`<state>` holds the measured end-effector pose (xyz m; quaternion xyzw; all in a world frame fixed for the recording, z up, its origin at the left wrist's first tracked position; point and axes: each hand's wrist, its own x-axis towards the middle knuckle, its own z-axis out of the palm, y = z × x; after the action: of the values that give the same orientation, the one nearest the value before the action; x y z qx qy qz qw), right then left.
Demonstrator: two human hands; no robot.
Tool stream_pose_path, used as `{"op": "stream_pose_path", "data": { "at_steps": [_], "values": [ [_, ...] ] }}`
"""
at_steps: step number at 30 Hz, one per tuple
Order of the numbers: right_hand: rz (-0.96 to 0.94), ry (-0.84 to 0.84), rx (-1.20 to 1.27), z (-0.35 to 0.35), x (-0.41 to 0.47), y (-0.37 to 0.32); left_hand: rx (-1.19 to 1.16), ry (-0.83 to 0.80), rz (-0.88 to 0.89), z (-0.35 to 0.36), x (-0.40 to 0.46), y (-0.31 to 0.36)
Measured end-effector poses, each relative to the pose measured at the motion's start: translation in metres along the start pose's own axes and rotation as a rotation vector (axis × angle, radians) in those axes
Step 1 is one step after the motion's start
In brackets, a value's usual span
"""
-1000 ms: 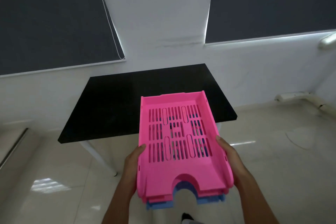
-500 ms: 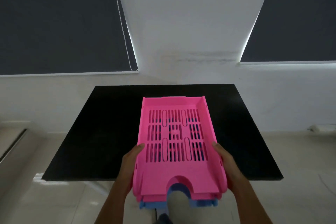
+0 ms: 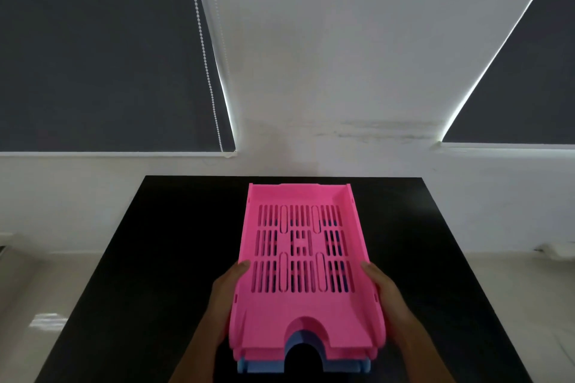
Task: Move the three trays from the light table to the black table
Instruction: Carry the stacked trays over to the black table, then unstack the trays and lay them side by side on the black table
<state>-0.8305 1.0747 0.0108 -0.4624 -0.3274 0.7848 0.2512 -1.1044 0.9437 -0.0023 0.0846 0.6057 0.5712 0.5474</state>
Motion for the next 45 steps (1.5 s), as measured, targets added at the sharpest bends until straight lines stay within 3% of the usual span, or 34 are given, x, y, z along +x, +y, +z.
{"op": "stream_pose_path", "data": {
  "at_steps": [10, 18, 27, 45],
  "values": [
    [0.013, 0.058, -0.083, 0.001, 0.036, -0.021, 0.128, -0.004, 0.045, 0.013, 0.023, 0.020],
    [-0.350, 0.162, -0.600, 0.021, 0.033, -0.045, 0.327, 0.014, 0.182, 0.033, 0.018, 0.038],
    [-0.427, 0.165, -0.608, 0.010, 0.028, -0.061, 0.461, 0.105, 0.255, 0.061, 0.010, 0.053],
    [-0.455, 0.424, -0.728, -0.181, -0.005, -0.136, 0.619, -0.073, 0.302, 0.262, 0.023, -0.007]
  ]
}}
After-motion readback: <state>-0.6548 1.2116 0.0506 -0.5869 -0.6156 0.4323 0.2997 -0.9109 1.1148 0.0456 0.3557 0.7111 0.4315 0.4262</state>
